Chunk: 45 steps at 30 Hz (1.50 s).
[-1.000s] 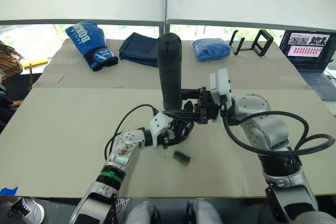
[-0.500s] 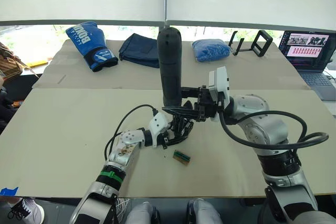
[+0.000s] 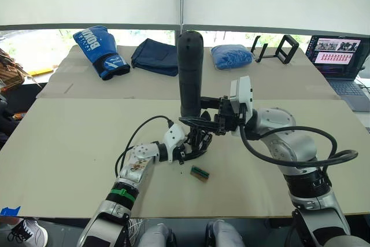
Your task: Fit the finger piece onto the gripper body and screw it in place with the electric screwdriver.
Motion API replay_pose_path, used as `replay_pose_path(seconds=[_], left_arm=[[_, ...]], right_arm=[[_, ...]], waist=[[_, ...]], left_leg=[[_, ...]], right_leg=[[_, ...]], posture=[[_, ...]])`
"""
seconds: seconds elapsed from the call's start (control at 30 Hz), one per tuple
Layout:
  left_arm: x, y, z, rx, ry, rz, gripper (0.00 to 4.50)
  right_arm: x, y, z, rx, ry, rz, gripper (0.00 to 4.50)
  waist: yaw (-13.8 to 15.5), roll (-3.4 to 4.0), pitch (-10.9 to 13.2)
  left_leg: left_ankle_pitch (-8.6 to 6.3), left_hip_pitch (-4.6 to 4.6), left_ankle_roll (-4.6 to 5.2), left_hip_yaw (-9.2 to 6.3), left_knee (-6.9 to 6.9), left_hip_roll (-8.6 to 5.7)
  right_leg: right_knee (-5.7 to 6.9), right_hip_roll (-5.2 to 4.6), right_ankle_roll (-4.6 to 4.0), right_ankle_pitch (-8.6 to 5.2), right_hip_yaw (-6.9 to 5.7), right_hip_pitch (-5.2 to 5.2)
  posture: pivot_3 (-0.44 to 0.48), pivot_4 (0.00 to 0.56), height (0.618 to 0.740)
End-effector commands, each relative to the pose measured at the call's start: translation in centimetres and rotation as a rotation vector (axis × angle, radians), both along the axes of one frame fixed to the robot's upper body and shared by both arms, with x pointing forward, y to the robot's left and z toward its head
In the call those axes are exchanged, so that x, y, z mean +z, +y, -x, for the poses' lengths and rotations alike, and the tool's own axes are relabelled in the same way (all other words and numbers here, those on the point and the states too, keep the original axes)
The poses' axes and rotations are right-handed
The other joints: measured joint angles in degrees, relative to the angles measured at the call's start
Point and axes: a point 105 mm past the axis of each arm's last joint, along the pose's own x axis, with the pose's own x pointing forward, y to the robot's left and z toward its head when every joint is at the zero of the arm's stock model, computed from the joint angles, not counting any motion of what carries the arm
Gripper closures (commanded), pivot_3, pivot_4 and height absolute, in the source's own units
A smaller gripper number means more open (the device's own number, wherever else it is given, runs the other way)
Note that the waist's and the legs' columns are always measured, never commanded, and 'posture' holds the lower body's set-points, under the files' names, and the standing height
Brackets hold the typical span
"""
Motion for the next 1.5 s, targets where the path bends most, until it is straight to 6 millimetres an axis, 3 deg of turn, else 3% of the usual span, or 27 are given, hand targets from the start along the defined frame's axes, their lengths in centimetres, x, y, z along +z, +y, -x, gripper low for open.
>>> replay_pose_path(seconds=[0.03,0.8,1.13,1.5], left_arm=[[-0.2,-0.5,0.7,-0.042,0.019,0.007,2.20],[0.2,-0.6,0.6,-0.042,0.000,0.018,2.20],[0.1,-0.6,0.6,-0.045,0.001,0.013,2.20],[0.0,-0.6,0.6,-0.040,-0.003,0.011,2.20]], right_arm=[[-3.8,-1.5,-2.3,-0.171,0.100,0.119,2.59],[-3.4,0.4,0.7,-0.010,-0.007,0.151,2.59],[-3.4,0.1,0.3,-0.037,0.008,0.131,2.59],[0.1,-0.9,-0.6,-0.039,-0.005,0.042,2.59]], waist=[[-0.01,-0.02,-0.05],[0.18,-0.02,-0.09],[0.38,-0.03,-0.08],[0.34,-0.03,-0.08]], left_leg=[[0.00,0.02,0.00,0.00,-0.03,0.00],[0.00,0.00,-0.01,-0.01,-0.17,-0.01],[0.00,-0.03,0.00,-0.01,-0.19,-0.01],[0.00,-0.15,0.00,-0.02,-0.19,-0.01]], right_leg=[[0.00,-0.01,0.00,0.00,0.00,0.00],[-0.08,-0.06,0.00,0.00,-0.04,-0.03],[-0.13,-0.07,0.00,0.00,-0.06,-0.04],[-0.18,-0.07,-0.01,0.01,-0.10,-0.12]], posture=[[0.000,0.150,0.740],[0.000,0.150,0.740],[0.000,0.150,0.740],[0.000,0.150,0.740]])
